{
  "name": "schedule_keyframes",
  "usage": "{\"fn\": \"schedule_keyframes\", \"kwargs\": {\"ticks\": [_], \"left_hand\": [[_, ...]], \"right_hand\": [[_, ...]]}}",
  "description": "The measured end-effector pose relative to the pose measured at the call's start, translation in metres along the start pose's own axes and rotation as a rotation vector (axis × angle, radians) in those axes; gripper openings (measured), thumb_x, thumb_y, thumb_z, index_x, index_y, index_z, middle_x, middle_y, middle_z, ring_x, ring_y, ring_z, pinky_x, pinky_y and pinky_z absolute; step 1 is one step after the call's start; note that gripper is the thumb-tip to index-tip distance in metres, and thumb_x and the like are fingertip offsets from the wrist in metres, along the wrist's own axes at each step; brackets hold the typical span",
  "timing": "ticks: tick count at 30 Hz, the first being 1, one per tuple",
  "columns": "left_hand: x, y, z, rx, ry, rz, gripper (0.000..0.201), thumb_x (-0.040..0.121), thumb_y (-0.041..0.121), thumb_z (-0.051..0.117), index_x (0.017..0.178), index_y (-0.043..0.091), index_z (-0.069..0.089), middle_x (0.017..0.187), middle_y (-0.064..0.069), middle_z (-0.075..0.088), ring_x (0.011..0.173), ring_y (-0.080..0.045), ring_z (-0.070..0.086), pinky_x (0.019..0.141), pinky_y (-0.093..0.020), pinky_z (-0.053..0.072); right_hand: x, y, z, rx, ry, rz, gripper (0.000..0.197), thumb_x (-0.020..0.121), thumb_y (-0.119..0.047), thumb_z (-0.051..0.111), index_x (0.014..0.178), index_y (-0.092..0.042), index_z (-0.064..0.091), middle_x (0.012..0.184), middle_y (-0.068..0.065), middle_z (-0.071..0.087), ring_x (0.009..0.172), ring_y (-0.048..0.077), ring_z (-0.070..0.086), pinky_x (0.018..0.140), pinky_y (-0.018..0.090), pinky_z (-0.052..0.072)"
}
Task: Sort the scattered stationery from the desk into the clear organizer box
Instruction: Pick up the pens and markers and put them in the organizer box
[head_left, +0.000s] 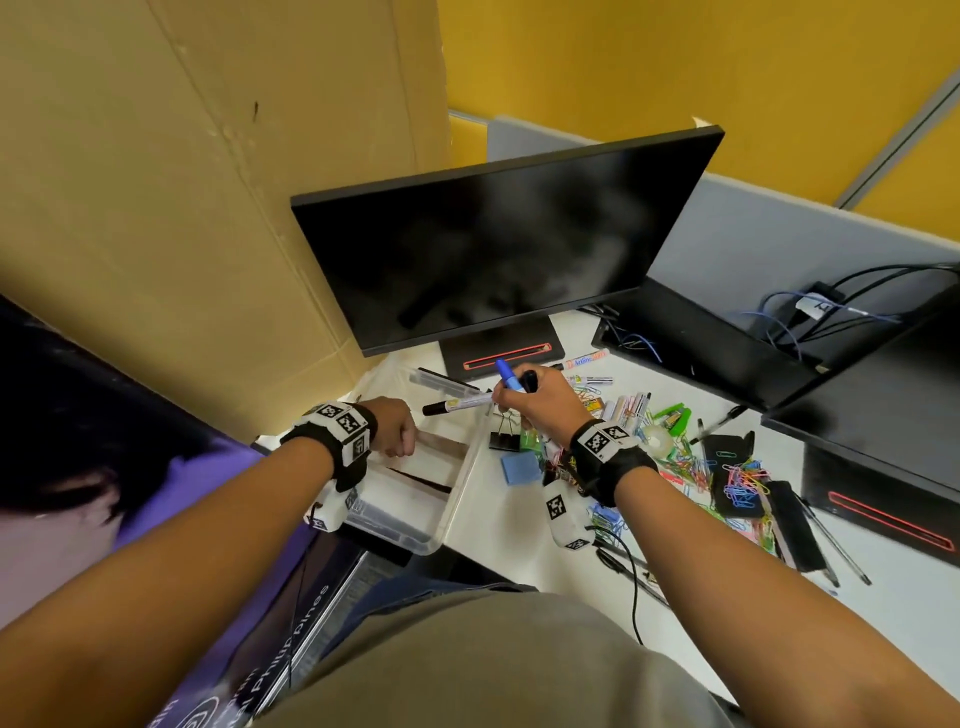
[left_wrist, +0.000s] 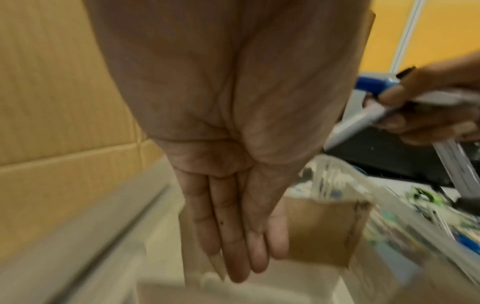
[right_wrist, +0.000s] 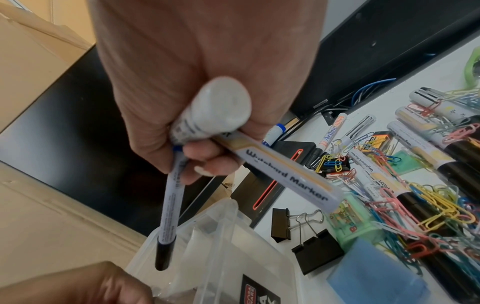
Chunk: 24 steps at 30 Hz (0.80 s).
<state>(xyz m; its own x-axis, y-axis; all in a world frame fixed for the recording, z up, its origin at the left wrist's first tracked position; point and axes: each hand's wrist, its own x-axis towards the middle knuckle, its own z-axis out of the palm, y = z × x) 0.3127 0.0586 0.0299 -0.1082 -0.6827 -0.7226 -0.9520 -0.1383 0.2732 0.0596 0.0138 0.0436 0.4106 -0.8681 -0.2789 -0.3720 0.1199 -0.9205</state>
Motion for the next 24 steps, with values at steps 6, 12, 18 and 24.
{"fn": "schedule_keyframes", "kwargs": {"ticks": [6,12,18,24], "left_hand": [[-0.016,0.003,-0.032,-0.128,0.235,-0.106,0.029,0.088,-0.002,0.043,0.086,0.009,0.07,0.083,-0.009,0.071,0.061,-0.019,0.066,0.056,-0.028,0.058],[-0.013,-0.015,-0.038,0.01,0.551,-0.247,0.022,0.092,0.016,0.052,0.114,0.013,0.055,0.115,-0.015,0.06,0.103,-0.033,0.059,0.083,-0.038,0.048],[0.005,-0.029,-0.02,0.027,0.51,-0.31,0.033,0.099,0.032,0.047,0.126,0.014,0.056,0.126,-0.014,0.06,0.112,-0.034,0.059,0.093,-0.042,0.049],[0.006,-0.022,-0.024,0.084,0.484,-0.309,0.033,0.099,0.033,0.047,0.124,0.014,0.057,0.124,-0.014,0.06,0.109,-0.033,0.06,0.09,-0.041,0.051]], "right_hand": [[-0.004,-0.017,0.005,-0.104,-0.076,-0.064,0.015,0.083,-0.017,0.071,0.085,-0.01,0.058,0.073,0.007,0.055,0.057,0.012,0.05,0.051,0.026,0.046],[-0.01,-0.034,0.034,-0.448,-0.229,-0.279,0.018,0.081,-0.024,0.072,0.08,-0.013,0.058,0.073,0.004,0.058,0.064,0.015,0.05,0.058,0.024,0.038],[-0.01,-0.027,0.086,-0.853,-0.251,-0.334,0.015,0.086,-0.028,0.063,0.095,-0.018,0.057,0.092,0.004,0.063,0.086,0.028,0.061,0.066,0.03,0.04],[-0.005,-0.015,0.113,-1.045,-0.242,-0.353,0.019,0.092,-0.023,0.056,0.108,-0.012,0.056,0.105,0.012,0.065,0.093,0.034,0.064,0.069,0.033,0.038]]}}
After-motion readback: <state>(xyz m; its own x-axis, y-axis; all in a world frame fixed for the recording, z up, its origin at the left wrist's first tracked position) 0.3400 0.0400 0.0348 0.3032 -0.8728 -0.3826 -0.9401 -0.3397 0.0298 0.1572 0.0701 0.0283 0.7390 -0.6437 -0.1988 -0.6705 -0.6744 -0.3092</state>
